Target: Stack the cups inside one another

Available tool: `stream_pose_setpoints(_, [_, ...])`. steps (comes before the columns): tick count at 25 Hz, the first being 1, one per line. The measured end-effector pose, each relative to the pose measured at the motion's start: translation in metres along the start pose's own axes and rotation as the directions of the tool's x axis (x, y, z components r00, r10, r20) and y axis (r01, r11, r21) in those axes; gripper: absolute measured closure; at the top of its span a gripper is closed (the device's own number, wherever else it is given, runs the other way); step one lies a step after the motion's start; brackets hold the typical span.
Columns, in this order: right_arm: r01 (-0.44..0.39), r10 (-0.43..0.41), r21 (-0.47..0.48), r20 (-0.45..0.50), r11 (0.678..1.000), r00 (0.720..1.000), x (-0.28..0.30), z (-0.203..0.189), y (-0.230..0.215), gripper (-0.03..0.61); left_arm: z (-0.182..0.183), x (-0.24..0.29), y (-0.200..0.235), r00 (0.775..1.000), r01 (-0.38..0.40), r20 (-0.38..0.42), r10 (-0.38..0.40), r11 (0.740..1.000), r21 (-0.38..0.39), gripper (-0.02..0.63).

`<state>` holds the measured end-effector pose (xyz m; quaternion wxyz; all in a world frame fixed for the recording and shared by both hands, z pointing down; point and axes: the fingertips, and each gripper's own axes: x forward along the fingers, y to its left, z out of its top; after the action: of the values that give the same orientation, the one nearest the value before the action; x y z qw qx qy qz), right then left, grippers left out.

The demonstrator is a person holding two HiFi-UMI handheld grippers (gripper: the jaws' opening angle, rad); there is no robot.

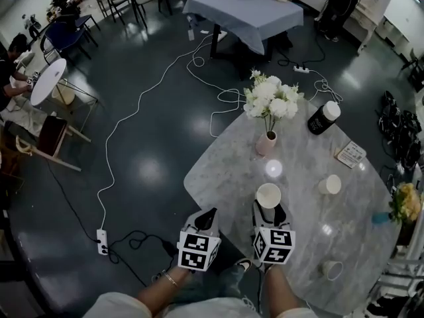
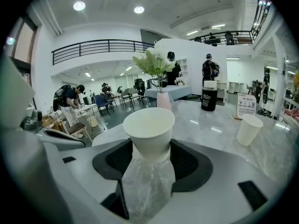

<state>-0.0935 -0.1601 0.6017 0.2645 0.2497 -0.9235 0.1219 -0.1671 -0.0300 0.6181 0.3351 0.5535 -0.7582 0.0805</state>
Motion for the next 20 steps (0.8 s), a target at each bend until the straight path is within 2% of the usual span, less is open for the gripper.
stream_pose_setpoints(12, [0.109, -0.111, 0.061, 0.029, 0.992, 0.993, -0.048, -0.003, -0.052, 0.342, 0.007, 0.014, -0.058, 0.994, 0.109, -0.008, -0.109, 0.992, 0.06, 0.618])
stream_pose_setpoints(20, [0.189, -0.194, 0.112, 0.029, 0.976, 0.981, -0.091, -0.015, -0.084, 0.342, 0.009, 0.019, -0.104, 0.981, 0.192, -0.023, -0.19, 0.977, 0.096, 0.617])
